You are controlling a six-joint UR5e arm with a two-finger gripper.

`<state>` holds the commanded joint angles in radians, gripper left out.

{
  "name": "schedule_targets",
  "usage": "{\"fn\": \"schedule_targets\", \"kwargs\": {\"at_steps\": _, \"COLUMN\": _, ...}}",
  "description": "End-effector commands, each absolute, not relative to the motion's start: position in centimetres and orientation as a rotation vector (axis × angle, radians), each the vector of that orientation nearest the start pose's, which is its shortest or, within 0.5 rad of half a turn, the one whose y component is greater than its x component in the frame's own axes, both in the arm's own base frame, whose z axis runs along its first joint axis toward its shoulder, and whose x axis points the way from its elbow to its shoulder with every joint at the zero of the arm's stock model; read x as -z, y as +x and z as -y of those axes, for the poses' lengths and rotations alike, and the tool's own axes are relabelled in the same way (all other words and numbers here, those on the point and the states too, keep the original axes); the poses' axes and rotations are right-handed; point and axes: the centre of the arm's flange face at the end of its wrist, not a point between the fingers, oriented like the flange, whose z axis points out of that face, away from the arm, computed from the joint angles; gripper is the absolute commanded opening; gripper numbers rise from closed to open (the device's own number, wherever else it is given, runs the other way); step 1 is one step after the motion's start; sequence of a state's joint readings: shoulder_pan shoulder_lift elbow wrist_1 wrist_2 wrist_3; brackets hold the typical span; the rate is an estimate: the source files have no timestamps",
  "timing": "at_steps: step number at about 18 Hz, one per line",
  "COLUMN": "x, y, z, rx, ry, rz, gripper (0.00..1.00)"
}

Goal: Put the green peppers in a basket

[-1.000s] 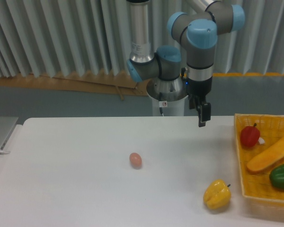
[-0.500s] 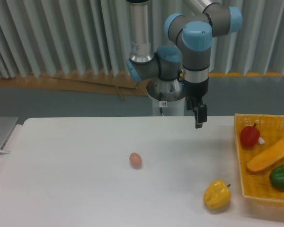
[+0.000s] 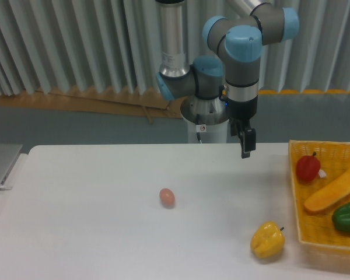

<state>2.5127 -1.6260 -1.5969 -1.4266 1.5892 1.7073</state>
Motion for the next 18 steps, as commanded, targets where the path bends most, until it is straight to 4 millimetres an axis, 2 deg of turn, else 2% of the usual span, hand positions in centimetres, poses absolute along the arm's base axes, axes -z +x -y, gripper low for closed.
{"fn": "schedule_targets", "kwargs": {"at_steps": 18, "x": -45.3, "y": -34.6, "z": -41.4, "rx": -0.094, "ry": -2.927, "rz": -1.151, "gripper": 1.0}}
